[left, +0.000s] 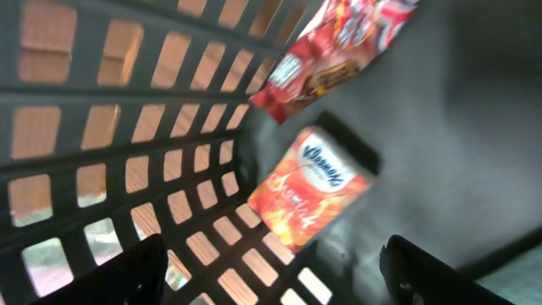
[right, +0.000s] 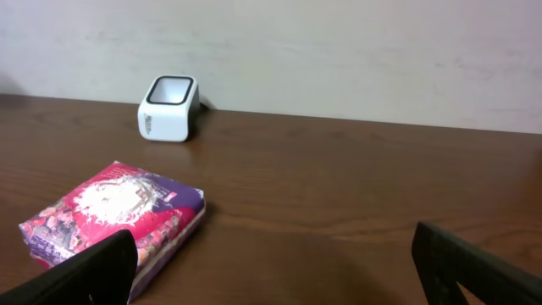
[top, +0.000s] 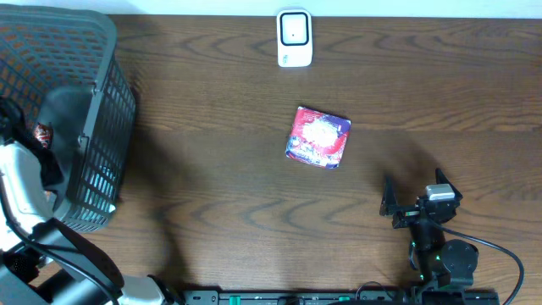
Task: Scan the item barcode
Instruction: 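Reach the left gripper into the basket and grasp the orange box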
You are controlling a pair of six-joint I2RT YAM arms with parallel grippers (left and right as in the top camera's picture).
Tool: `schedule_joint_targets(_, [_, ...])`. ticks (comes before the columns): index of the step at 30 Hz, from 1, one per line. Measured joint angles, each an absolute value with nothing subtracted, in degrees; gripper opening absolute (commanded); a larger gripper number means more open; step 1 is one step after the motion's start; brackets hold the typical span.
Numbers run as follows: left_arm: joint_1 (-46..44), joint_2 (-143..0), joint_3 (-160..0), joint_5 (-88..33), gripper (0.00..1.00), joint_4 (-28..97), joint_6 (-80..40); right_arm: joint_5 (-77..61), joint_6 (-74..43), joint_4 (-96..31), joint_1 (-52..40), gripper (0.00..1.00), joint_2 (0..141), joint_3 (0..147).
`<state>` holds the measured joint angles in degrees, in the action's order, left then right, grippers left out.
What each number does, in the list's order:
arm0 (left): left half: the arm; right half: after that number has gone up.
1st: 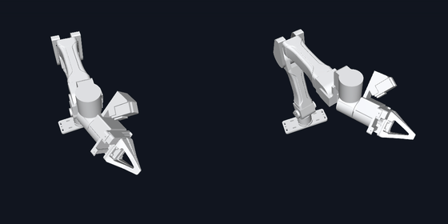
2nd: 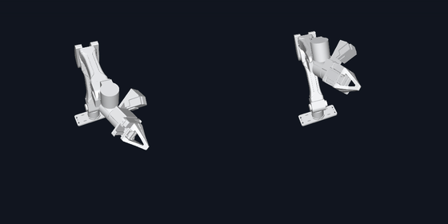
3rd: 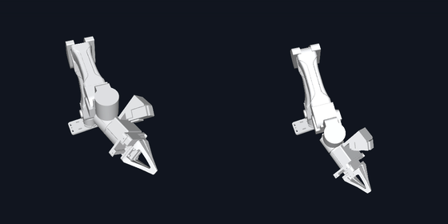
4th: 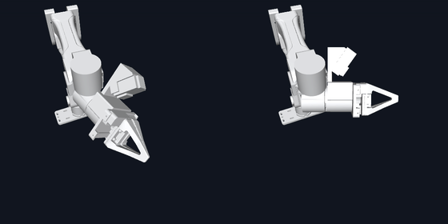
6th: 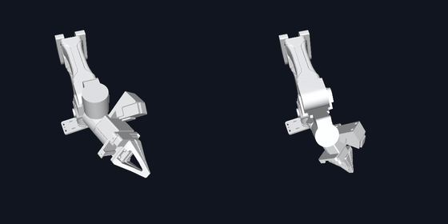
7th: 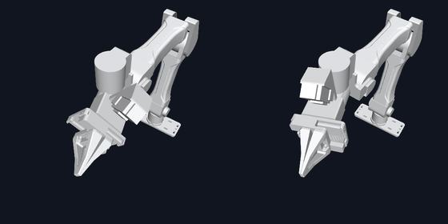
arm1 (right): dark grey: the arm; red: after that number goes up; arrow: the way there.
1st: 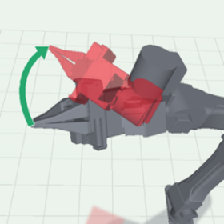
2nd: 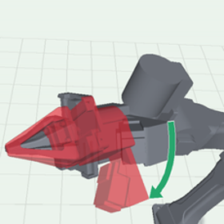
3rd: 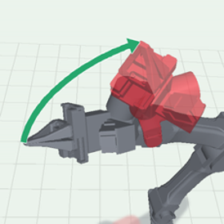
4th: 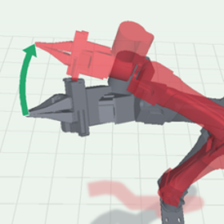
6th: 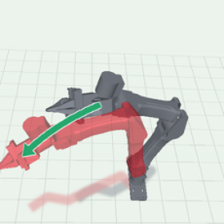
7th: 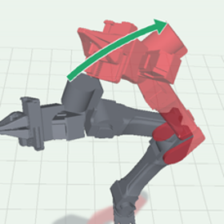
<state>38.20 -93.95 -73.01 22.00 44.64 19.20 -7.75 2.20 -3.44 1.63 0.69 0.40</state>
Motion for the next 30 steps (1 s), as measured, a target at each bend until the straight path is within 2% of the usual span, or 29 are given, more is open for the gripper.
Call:
schedule_joint_targets(18, [41.5, -106.9, -72.5, 16.2, 0.74, 43.3, 19.6, -7.7, 2.2, -3.4, 1.6, 0.99, 0.7, 0.4])
schedule_joint_targets(22, [42.5, -108.0, -72.4, 16.2, 0.49, 42.8, 19.9, -7.7, 2.2, -3.4, 1.6, 0.99, 0.7, 0.4])
schedule_joint_targets(23, [42.7, -108.0, -72.4, 16.2, 0.34, 42.6, 19.8, -7.7, 2.2, -3.4, 1.6, 0.99, 0.7, 0.4])
schedule_joint_targets(24, [42.9, -108.0, -72.4, 16.2, 0.08, 42.5, 20.1, -7.7, 2.2, -3.4, 1.6, 0.99, 0.7, 0.4])
schedule_joint_targets(30, [42.6, -107.8, -72.6, 16.9, 0.07, 42.9, 19.3, -7.7, 2.2, -3.4, 1.6, 0.99, 0.7, 0.4])
